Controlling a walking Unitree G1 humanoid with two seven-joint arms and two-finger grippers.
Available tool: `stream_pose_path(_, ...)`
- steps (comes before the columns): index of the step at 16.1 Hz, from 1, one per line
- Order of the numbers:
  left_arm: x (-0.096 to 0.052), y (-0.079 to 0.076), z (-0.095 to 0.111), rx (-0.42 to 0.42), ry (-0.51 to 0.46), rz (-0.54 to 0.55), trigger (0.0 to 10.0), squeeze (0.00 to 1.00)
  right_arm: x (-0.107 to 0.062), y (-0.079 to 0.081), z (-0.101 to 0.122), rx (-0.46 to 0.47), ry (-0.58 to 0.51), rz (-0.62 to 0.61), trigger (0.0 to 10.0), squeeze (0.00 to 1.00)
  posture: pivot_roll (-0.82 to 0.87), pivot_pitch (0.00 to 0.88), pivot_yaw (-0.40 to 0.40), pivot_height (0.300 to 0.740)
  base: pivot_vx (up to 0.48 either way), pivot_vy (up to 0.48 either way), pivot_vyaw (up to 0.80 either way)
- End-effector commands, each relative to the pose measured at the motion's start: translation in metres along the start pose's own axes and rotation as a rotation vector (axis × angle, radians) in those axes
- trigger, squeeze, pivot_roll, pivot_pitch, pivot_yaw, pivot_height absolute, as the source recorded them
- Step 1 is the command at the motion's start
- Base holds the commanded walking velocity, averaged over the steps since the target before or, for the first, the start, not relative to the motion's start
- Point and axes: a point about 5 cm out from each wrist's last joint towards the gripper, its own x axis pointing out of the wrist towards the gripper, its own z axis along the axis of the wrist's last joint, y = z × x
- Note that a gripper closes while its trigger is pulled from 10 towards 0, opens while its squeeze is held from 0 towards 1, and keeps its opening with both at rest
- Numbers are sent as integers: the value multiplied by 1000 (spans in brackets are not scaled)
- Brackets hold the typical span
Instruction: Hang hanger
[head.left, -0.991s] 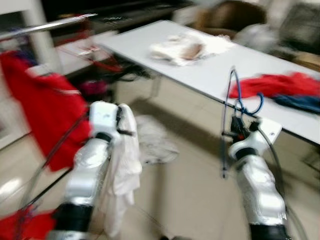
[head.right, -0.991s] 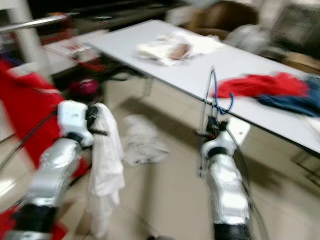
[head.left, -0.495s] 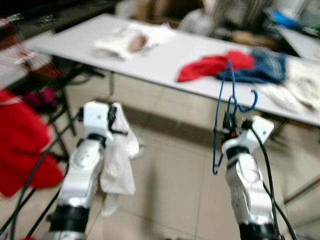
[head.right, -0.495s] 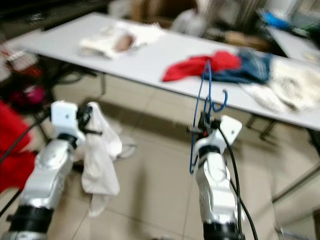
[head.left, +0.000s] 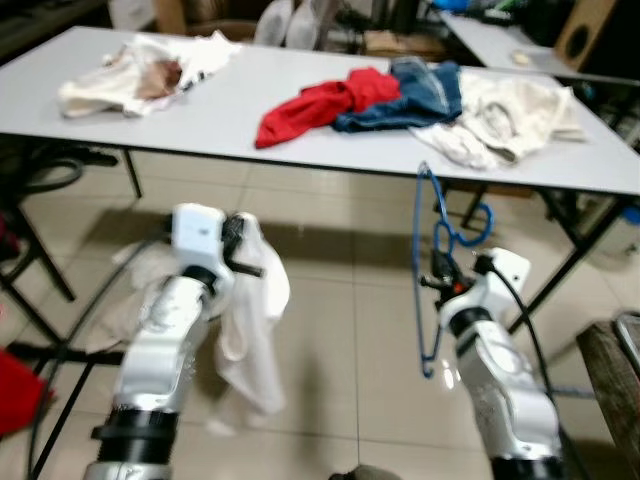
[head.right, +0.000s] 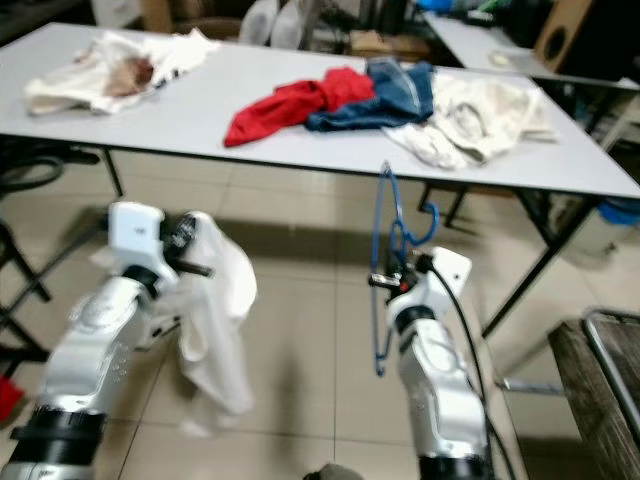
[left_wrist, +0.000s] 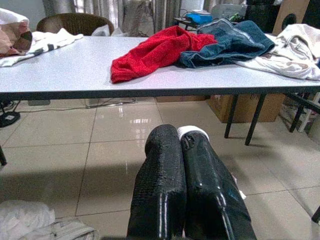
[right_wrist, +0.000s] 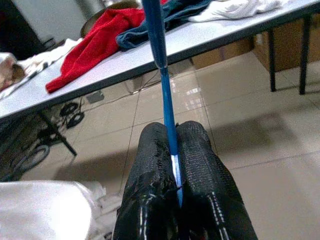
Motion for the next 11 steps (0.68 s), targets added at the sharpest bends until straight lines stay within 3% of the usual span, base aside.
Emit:
stream_pose_path(1,1,2,13,34,-29,-16,10000,0,0,5,5,19,-2,13,10000,0,-23,0,-43,740,0,428,0)
stream_pose_path(11,5,2,15,59,-10,-30,10000,0,-2,-1,3,37,27,-28,10000,0,-27,0,-35,740,0,431,0)
